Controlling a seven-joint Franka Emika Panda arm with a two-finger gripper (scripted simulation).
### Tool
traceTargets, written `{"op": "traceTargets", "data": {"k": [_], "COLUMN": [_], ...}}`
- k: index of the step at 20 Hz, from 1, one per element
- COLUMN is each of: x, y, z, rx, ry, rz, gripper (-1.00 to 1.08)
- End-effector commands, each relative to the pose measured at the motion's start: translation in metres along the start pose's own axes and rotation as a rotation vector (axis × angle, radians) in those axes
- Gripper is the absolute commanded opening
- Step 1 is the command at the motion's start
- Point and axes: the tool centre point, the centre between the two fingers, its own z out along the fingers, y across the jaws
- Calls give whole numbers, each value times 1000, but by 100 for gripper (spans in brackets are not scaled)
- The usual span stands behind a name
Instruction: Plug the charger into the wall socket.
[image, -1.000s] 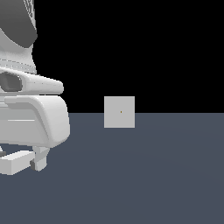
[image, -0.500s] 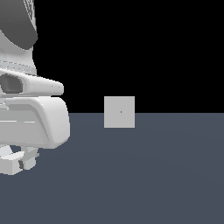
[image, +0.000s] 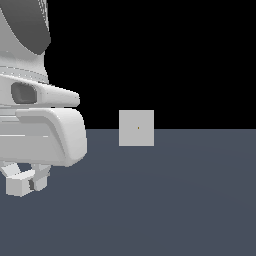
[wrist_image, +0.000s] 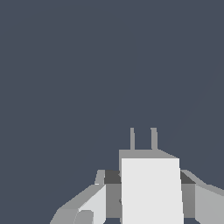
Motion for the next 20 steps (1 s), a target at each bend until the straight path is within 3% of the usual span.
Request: {"op": "traceTargets", "data": {"k": [1,20], "x": [5,79], "y": [7,106], "z": [-3,-43], "rx": [1,21], "ry": [1,2], "rz": [-8,-160], "gripper": [-100,-100]}}
